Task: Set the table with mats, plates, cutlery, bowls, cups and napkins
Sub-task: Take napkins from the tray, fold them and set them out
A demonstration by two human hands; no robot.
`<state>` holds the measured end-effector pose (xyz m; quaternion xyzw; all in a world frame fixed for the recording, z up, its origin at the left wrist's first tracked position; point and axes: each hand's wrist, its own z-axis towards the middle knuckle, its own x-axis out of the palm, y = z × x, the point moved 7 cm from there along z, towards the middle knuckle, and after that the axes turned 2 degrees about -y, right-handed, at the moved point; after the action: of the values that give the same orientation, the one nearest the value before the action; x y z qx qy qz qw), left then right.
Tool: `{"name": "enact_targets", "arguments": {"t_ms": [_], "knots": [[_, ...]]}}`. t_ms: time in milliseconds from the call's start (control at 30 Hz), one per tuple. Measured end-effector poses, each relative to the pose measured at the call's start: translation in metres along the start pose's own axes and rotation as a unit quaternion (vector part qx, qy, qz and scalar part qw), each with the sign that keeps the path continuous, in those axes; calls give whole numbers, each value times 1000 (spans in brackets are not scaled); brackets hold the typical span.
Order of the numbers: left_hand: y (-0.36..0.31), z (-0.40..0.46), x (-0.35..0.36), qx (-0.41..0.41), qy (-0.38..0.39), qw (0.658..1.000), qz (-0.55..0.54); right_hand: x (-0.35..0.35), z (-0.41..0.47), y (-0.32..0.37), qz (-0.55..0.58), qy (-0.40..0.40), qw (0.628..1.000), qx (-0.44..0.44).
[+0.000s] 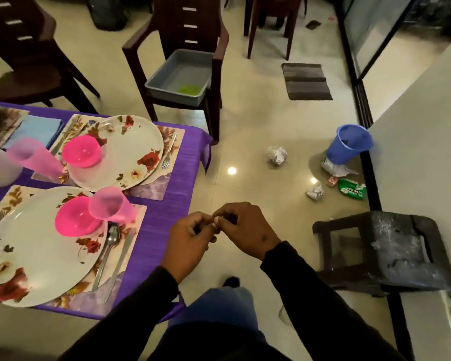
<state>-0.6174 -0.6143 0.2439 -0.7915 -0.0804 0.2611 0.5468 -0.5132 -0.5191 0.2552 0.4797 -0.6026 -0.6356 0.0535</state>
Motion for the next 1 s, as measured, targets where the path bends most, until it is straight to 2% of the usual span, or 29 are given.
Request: {"name": "enact_targets", "arguments": {"t_ms": [300,600,800,1000], "knots": [[-47,112,45,15,-62,998,-20,-76,105,-25,-2,0,1000,-20],[-93,288,83,-30,-31,998,-54,-164,269,-49,-47,58,997,-2],[-143,404,68,-16,-114,990,-77,-223,386,-44,-7,-8,1000,-19],[-153,509,61,-59,-145,983,-97,-238,511,-57,-2,56,997,-51]]}}
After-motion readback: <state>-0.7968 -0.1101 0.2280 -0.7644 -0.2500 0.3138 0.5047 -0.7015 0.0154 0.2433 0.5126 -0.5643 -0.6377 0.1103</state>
